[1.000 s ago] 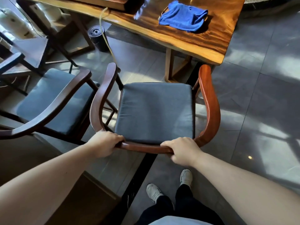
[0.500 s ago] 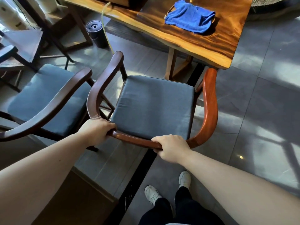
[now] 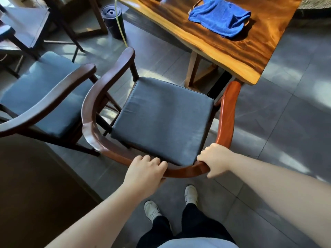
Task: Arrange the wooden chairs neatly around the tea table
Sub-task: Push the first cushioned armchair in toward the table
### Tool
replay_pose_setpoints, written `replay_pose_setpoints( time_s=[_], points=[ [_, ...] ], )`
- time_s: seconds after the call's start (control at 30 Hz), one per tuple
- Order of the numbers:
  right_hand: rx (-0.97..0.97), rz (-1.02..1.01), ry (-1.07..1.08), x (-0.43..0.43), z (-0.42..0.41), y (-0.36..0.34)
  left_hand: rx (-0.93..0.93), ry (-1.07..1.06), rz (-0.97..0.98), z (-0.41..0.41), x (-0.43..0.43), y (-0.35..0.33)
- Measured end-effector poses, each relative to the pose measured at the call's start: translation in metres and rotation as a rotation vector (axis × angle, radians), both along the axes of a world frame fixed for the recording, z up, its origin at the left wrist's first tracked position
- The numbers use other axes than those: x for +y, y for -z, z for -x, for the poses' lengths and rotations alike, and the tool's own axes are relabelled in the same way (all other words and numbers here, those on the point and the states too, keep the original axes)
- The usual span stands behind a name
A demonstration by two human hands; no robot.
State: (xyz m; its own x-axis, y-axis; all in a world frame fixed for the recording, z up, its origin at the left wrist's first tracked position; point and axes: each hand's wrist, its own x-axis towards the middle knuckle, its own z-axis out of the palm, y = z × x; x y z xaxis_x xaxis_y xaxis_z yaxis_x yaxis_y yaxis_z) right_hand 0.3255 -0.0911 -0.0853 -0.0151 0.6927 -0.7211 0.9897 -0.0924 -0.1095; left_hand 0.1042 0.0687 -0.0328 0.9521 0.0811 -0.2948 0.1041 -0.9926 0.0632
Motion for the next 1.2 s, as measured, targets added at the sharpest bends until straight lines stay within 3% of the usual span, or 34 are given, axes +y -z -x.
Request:
replay_pose_setpoints(
  time_s=[0.17,0.53,0.63,0.73,0.9,1.07,1.2],
  points=[
    [0.032,-0.007,-0.13,0.012,-0.011,0.009,0.079,0.011,0.011,0.004,0.006,0.009],
    [0.042,-0.041,-0.116,-0.003,-0.04,0.01,0.072,-0.03,-0.012,-0.021,-0.016,-0.003],
    [0.064,-0.01,-0.03,-0.004,-0.04,-0.002,0.037,-0.007,0.005,-0.011,-0.003,-0.007],
    [0.244,-0.022,0.159,0.0,-0.024,-0.023,0.011,0.02,0.022,0.01,0.035,-0.015],
    [0.491,-0.261,0.363,0.038,0.055,-0.056,-0.045,-0.028,0.011,0.048,0.122,-0.013],
    [0.391,-0.269,0.513,0.101,0.126,-0.05,-0.069,0.102,0.183,0.045,0.181,0.001],
    [0.312,-0.136,0.577,0.11,0.137,-0.049,0.12,0.316,0.138,0.033,0.2,0.01]
  ],
)
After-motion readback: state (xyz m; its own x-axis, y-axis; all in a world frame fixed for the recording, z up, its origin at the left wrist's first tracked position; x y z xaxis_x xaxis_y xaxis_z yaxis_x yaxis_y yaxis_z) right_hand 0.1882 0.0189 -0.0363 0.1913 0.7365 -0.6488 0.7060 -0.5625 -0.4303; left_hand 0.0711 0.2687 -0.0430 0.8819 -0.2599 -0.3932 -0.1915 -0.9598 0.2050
